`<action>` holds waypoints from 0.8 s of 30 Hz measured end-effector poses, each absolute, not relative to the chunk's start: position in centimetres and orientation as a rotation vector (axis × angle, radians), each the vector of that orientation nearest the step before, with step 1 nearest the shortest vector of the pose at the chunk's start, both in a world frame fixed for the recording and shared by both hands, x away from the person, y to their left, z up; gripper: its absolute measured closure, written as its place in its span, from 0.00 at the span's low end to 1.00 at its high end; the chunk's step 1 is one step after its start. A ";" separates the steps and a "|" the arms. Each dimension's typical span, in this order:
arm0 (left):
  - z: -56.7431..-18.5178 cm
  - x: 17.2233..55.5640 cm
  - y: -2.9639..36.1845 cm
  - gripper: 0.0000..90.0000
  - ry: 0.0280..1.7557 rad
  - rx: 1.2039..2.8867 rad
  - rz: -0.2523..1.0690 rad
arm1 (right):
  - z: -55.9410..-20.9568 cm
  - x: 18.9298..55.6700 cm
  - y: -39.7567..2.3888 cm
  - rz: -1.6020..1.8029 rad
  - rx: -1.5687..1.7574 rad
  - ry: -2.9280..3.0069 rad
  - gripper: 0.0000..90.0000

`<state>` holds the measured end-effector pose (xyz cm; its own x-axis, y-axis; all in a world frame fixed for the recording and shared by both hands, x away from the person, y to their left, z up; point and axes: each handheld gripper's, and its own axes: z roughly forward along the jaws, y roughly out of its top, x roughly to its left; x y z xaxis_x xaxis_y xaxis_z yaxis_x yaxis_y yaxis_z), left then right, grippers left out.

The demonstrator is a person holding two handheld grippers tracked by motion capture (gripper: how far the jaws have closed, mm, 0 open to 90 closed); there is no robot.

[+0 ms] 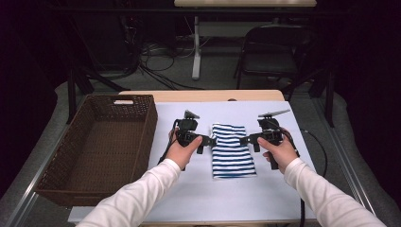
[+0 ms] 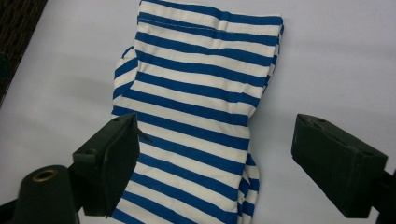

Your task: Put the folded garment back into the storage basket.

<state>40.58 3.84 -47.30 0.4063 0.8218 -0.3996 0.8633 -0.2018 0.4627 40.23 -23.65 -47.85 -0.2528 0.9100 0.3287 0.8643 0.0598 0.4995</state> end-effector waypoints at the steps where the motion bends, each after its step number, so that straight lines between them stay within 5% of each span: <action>1: -47.4 40.7 3.8 0.00 1.427 2.038 -0.082 | -47.9 40.3 -23.6 0.963 1.875 2.233 0.17; 24: -49.2 43.1 2.3 0.02 1.414 2.024 -0.112 | -49.6 42.2 -23.1 0.972 1.881 2.244 0.17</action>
